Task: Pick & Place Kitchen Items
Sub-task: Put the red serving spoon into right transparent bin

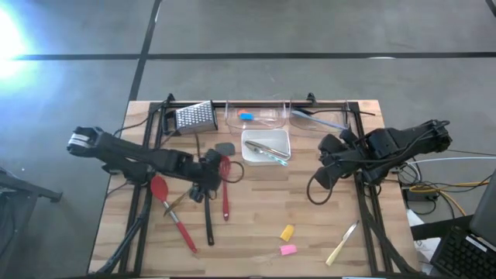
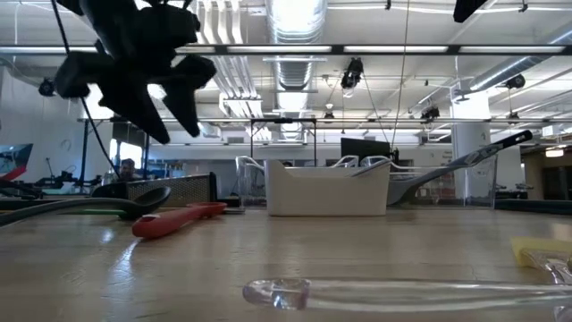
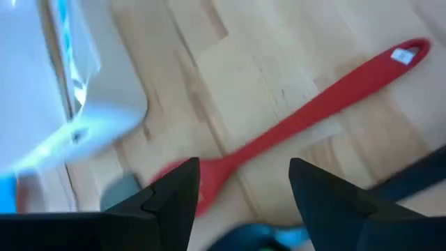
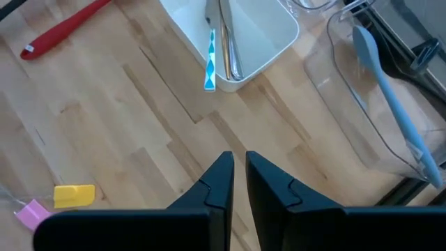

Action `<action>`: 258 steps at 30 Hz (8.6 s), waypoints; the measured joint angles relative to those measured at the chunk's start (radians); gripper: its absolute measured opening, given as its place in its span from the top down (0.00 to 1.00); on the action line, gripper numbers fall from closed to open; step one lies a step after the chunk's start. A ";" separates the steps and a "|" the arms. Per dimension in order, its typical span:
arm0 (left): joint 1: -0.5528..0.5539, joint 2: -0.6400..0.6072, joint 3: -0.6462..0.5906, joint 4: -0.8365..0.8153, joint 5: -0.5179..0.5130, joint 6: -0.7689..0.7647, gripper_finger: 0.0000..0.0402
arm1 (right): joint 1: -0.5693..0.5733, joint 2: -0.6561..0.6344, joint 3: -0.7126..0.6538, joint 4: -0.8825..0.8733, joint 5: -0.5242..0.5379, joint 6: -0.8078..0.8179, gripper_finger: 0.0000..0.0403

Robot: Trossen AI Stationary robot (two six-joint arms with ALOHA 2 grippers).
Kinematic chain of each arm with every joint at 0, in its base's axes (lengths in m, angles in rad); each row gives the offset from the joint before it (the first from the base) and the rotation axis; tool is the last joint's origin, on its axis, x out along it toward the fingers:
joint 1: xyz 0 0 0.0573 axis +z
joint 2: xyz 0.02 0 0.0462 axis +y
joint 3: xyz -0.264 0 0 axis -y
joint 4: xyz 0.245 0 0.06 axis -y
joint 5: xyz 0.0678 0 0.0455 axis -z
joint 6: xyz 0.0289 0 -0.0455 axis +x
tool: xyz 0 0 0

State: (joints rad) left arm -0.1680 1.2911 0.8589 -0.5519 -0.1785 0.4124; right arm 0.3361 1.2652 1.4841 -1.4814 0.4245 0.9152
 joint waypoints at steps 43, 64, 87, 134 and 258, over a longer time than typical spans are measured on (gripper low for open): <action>0.095 0.364 0.141 -0.049 0.006 0.688 0.50 | 0.000 0.000 -0.009 0.030 -0.003 -0.006 0.92; 0.103 0.496 0.228 -0.059 0.026 0.810 0.89 | 0.000 0.000 -0.016 0.036 0.034 -0.034 0.92; 0.088 0.463 0.509 -0.182 0.040 0.290 0.89 | 0.000 0.000 -0.016 0.044 0.049 -0.049 0.92; 0.316 0.414 0.586 -0.148 0.674 -0.597 0.89 | -0.071 0.592 0.556 -0.082 0.049 -0.937 0.64; 0.282 -0.254 0.304 0.425 -0.201 -0.181 0.46 | -1.198 0.334 -0.251 0.007 0.029 -1.237 0.87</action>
State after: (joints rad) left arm 0.1139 1.0370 1.1629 -0.1268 -0.3794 0.2317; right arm -0.8623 1.5995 1.2330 -1.4740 0.4531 -0.3219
